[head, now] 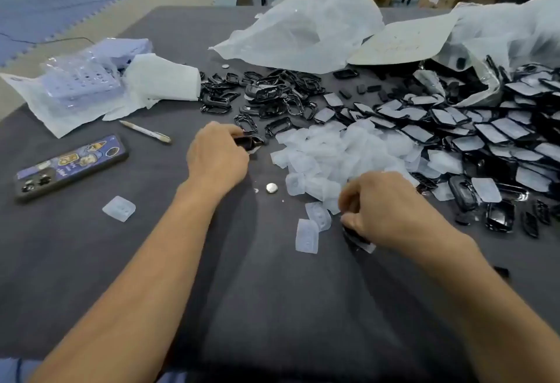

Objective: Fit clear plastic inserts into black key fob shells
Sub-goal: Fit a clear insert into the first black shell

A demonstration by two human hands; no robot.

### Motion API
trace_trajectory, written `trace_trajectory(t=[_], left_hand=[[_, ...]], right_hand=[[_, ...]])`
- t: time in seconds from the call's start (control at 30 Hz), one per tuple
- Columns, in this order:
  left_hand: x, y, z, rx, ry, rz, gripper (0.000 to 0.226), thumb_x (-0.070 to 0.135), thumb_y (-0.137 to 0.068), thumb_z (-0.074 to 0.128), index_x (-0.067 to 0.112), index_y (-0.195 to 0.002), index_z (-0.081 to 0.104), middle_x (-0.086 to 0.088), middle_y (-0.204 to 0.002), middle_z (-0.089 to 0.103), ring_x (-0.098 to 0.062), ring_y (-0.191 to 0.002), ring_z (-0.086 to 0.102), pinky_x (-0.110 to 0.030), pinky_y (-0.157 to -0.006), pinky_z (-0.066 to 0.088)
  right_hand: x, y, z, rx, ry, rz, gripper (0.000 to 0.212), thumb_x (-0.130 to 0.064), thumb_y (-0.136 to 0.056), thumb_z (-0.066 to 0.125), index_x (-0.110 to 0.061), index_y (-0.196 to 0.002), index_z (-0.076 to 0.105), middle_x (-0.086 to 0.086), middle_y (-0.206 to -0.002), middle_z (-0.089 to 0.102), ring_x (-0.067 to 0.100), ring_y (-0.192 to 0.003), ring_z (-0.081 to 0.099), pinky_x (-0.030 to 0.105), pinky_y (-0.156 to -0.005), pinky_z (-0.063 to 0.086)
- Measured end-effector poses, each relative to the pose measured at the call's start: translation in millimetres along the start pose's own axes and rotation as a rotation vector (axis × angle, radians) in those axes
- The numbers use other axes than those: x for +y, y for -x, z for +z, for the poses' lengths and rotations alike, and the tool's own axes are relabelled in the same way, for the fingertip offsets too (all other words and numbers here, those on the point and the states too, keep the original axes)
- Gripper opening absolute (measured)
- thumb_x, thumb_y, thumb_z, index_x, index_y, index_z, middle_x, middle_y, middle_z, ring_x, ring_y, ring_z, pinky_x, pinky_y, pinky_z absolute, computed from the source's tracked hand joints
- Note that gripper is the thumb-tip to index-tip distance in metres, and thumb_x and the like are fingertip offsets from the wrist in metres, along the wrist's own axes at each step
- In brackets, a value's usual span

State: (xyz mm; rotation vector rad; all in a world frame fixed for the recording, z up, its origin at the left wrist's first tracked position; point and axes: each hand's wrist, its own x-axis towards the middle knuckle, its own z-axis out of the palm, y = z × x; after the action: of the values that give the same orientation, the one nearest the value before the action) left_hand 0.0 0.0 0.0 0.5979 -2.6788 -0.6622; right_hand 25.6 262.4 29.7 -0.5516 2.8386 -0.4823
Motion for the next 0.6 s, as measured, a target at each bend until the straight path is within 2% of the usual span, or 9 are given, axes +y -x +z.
trace_trajectory(t=[0.07, 0.17, 0.33, 0.37, 0.43, 0.5, 0.53, 0.6], left_hand=[[-1.1, -5.6, 6.4, -0.012, -0.096, 0.036, 0.041, 0.015, -0.095, 0.062, 0.029, -0.132, 0.070, -0.003, -0.134, 0.066, -0.030, -0.122, 0.058, -0.040, -0.103, 0.045], [-5.2, -7.3, 19.1, -0.007, -0.162, 0.110, 0.039, 0.019, -0.098, 0.063, 0.025, -0.137, 0.067, -0.006, -0.134, 0.067, -0.032, -0.125, 0.054, -0.042, -0.103, 0.040], [-14.0, -5.7, 25.4, 0.131, -0.036, 0.148, 0.030, 0.012, -0.092, 0.069, 0.025, -0.118, 0.078, 0.001, -0.117, 0.071, -0.027, -0.111, 0.059, -0.036, -0.093, 0.040], [-13.7, -4.8, 25.8, 0.135, -0.014, 0.137, 0.028, 0.013, -0.093, 0.068, 0.028, -0.114, 0.079, 0.005, -0.115, 0.071, -0.025, -0.108, 0.061, -0.034, -0.087, 0.042], [-12.3, -4.2, 25.8, 0.170, 0.040, 0.107, 0.026, 0.019, -0.094, 0.067, 0.034, -0.112, 0.079, 0.012, -0.110, 0.071, -0.020, -0.102, 0.065, -0.030, -0.080, 0.042], [-11.6, -4.5, 24.5, 0.221, 0.132, 0.075, 0.026, 0.022, -0.092, 0.070, 0.035, -0.113, 0.078, 0.012, -0.109, 0.074, -0.019, -0.101, 0.068, -0.033, -0.085, 0.050], [-10.6, -5.3, 23.7, 0.241, 0.176, 0.056, 0.027, 0.024, -0.091, 0.070, 0.035, -0.114, 0.077, 0.011, -0.108, 0.075, -0.019, -0.100, 0.070, -0.034, -0.089, 0.053], [-5.7, -7.1, 23.4, 0.266, 0.249, 0.022, 0.028, 0.026, -0.089, 0.071, 0.033, -0.115, 0.077, 0.014, -0.097, 0.077, -0.016, -0.093, 0.071, -0.028, -0.089, 0.052]], right_hand=[[2.8, -6.7, -0.1, -0.026, 0.076, 0.020, 0.005, -0.025, -0.081, 0.079, -0.025, -0.080, 0.074, -0.005, -0.074, 0.073, 0.016, -0.073, 0.070, 0.035, -0.070, 0.061], [2.1, -10.1, 0.0, -0.089, 0.181, 0.001, 0.008, -0.025, -0.079, 0.075, -0.021, -0.073, 0.072, -0.002, -0.069, 0.072, 0.020, -0.066, 0.069, 0.038, -0.065, 0.062], [-6.5, -15.4, -16.5, -0.272, 0.245, 0.013, 0.011, -0.024, -0.069, 0.079, -0.019, -0.074, 0.071, -0.001, -0.065, 0.071, 0.019, -0.059, 0.069, 0.035, -0.056, 0.062], [-8.3, -16.3, -19.0, -0.306, 0.261, 0.008, 0.013, -0.023, -0.066, 0.080, -0.021, -0.075, 0.071, -0.002, -0.066, 0.071, 0.017, -0.058, 0.068, 0.030, -0.050, 0.059], [-10.8, -17.9, -20.4, -0.338, 0.336, -0.018, 0.017, -0.016, -0.065, 0.077, -0.022, -0.078, 0.068, -0.004, -0.071, 0.067, 0.015, -0.053, 0.061, 0.022, -0.040, 0.043], [-10.1, -19.9, -19.1, -0.340, 0.359, -0.044, 0.016, -0.014, -0.068, 0.073, -0.022, -0.079, 0.064, -0.005, -0.072, 0.060, 0.012, -0.047, 0.051, 0.020, -0.039, 0.031], [-7.4, -21.6, -19.4, -0.358, 0.329, -0.044, 0.015, -0.015, -0.068, 0.072, -0.023, -0.078, 0.064, -0.006, -0.071, 0.060, 0.011, -0.045, 0.051, 0.020, -0.038, 0.033], [-0.2, -27.0, -20.1, -0.407, 0.225, -0.051, 0.017, -0.017, -0.064, 0.072, -0.025, -0.078, 0.065, -0.006, -0.068, 0.066, 0.014, -0.052, 0.062, 0.025, -0.043, 0.049]])
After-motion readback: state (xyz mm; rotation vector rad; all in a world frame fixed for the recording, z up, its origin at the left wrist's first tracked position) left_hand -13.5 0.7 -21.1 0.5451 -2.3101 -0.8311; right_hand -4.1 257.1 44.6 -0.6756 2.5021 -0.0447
